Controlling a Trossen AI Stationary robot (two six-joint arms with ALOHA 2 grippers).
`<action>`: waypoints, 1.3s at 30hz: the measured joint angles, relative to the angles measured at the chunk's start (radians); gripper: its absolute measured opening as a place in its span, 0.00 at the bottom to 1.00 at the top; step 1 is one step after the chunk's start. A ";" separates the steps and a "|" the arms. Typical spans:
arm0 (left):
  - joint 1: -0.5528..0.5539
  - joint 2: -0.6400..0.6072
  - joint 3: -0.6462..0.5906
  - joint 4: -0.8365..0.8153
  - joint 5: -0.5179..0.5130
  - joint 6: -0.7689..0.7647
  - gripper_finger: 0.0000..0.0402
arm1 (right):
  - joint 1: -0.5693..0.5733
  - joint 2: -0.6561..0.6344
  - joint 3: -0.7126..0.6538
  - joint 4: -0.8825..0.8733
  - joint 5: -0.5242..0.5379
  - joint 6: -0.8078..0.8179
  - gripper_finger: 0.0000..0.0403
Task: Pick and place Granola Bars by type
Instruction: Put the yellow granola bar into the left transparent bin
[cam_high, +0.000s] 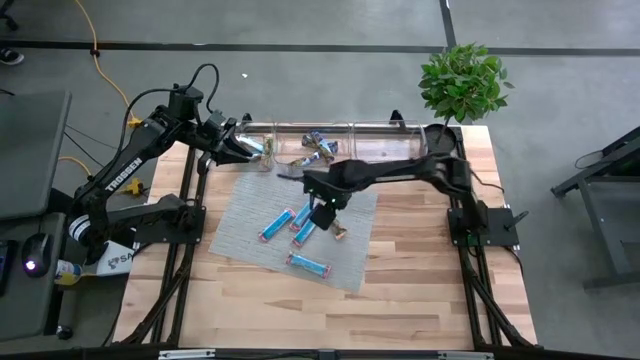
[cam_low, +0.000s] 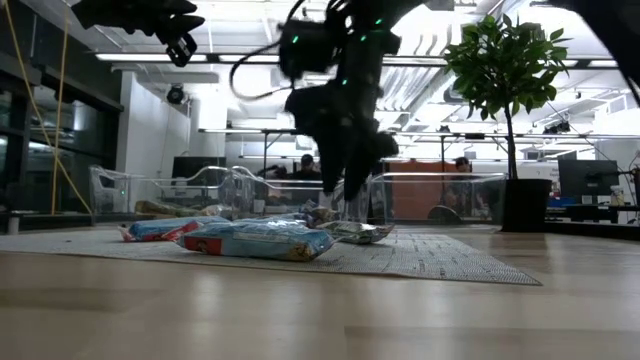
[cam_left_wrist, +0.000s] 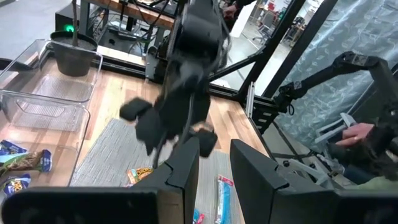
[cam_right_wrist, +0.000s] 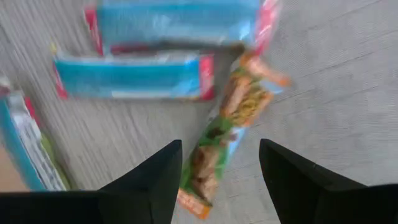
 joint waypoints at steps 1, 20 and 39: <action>0.000 0.000 0.000 0.000 0.000 0.000 0.22 | 0.000 0.026 0.020 -0.025 -0.016 -0.011 0.50; 0.000 0.000 0.000 -0.024 0.002 0.000 0.22 | 0.013 0.153 0.118 -0.075 0.082 0.003 0.50; 0.000 0.000 0.000 -0.023 -0.006 0.004 0.22 | 0.017 0.147 -0.007 0.052 0.056 0.144 0.41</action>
